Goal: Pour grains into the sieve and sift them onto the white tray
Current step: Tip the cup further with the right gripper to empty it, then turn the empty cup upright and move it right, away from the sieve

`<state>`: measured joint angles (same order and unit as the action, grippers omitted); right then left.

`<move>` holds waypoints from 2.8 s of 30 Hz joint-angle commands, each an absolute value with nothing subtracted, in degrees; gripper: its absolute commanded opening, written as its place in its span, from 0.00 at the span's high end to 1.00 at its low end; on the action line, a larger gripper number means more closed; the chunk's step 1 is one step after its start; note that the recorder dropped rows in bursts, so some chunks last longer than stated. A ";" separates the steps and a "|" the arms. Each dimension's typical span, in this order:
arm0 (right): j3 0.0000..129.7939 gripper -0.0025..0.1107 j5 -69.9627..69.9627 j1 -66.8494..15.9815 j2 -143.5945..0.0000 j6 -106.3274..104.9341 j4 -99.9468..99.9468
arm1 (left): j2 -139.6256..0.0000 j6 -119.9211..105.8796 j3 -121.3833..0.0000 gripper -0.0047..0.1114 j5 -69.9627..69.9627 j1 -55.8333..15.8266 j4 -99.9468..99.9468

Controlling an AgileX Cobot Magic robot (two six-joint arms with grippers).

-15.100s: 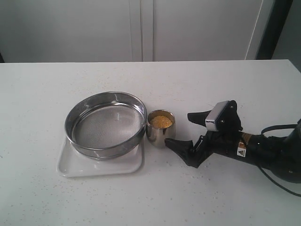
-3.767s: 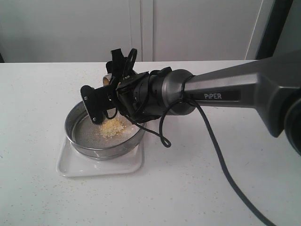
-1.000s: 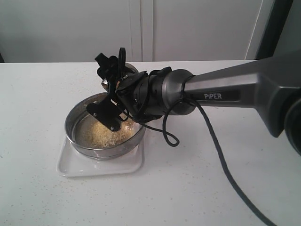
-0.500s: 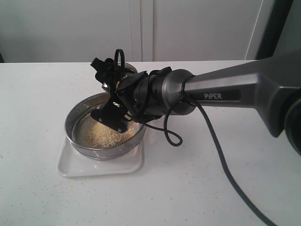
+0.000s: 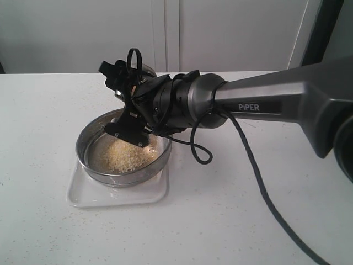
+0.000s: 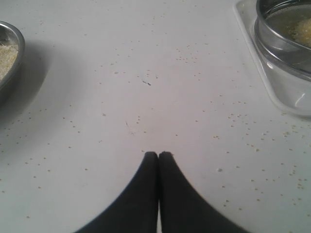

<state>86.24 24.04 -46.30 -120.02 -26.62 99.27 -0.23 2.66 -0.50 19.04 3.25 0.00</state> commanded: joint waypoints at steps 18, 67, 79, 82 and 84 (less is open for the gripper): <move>86.75 0.98 24.08 -46.46 -119.57 -16.36 99.95 | 0.00 2.67 0.00 0.96 19.52 3.23 0.35; 66.79 0.98 6.39 -44.33 -98.29 42.43 43.32 | 0.00 2.67 0.00 0.96 19.52 3.23 0.35; 53.06 0.98 -6.78 -33.71 -92.31 43.81 43.13 | 0.00 2.67 0.00 0.96 19.52 3.23 0.35; 49.73 0.98 -10.27 -31.01 -91.78 43.81 43.13 | 0.00 2.67 0.00 0.96 19.52 3.23 0.35; 47.77 0.98 -13.05 -29.05 -91.40 43.81 42.96 | 0.00 2.67 0.00 0.96 19.52 3.23 0.35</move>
<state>50.35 -8.75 -31.64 -92.48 43.48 42.90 -0.23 2.66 -0.50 19.04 3.25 0.00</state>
